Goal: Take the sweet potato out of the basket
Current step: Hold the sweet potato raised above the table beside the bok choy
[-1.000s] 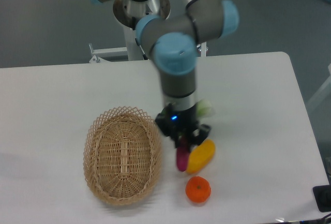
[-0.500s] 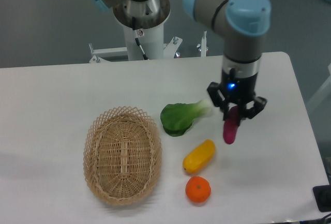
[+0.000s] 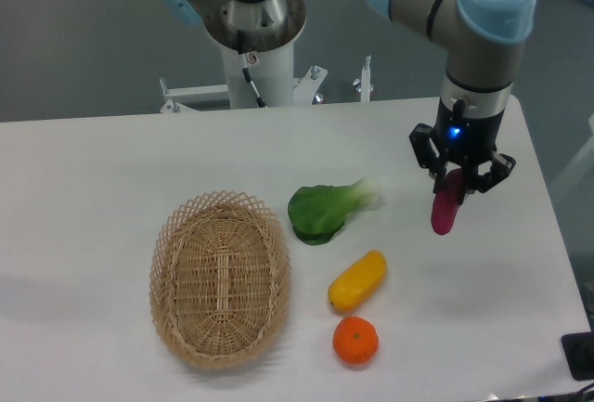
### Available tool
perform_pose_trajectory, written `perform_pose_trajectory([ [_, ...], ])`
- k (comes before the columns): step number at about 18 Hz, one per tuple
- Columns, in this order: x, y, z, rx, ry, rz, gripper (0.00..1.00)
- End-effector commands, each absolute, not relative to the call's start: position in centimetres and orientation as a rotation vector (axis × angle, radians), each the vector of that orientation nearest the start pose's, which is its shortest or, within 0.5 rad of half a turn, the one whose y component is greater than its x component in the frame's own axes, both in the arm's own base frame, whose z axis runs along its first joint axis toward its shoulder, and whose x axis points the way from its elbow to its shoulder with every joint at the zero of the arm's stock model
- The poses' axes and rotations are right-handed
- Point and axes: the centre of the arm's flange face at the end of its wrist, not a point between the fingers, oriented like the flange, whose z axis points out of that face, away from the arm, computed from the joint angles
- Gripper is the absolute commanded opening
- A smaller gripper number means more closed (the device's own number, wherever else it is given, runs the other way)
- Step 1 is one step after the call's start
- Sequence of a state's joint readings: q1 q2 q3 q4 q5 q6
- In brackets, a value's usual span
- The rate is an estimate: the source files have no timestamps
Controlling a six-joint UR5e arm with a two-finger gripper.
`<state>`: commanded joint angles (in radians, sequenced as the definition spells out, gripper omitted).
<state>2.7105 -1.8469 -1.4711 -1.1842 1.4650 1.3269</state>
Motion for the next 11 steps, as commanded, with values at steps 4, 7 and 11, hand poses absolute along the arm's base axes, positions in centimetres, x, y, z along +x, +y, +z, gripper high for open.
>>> perform_pose_trajectory([
  [4, -50.45, 39.05, 42.63, -2.946, 0.293, 0.244, 0.21],
  [7, -50.35, 39.23, 42.67, -2.943, 0.296, 0.247, 0.21],
  [11, -50.31, 39.32, 42.52, -2.943, 0.298, 0.245, 0.21],
])
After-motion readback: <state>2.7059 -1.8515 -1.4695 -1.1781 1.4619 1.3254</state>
